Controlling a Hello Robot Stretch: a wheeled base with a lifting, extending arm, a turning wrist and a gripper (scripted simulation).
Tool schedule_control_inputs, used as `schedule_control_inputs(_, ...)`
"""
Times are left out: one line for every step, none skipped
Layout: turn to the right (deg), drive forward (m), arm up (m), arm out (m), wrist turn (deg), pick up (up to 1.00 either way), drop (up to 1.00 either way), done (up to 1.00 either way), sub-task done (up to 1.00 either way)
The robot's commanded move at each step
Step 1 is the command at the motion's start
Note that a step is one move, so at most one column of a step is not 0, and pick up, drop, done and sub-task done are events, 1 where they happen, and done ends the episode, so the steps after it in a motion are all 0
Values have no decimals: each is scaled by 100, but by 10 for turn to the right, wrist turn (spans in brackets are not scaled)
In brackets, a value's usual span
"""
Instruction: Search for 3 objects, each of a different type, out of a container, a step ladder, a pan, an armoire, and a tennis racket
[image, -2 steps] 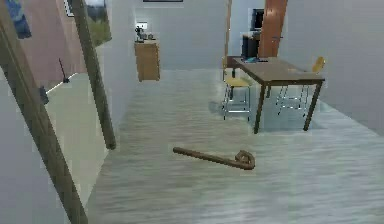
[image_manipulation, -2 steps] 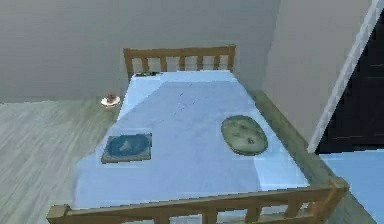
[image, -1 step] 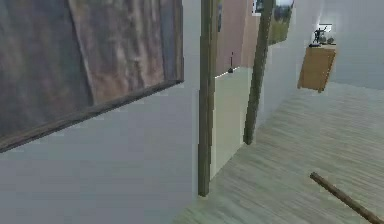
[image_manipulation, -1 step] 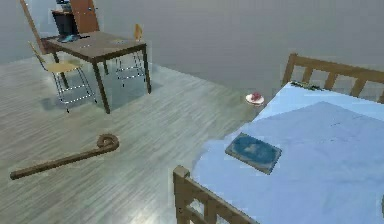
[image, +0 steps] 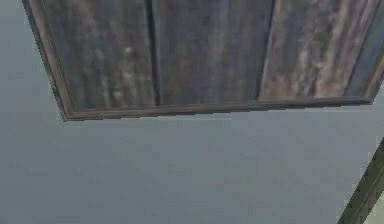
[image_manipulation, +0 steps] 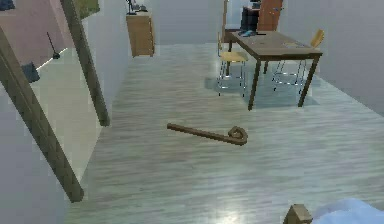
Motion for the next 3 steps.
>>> schedule_control_inputs(0, 5, 0, 0, 0, 0, 0, 0, 0)
schedule_control_inputs(450, 0, 0, 0, 0, 0, 0, 0, 0)
schedule_control_inputs(360, 0, 0, 0, 0, 0, 0, 0, 0)
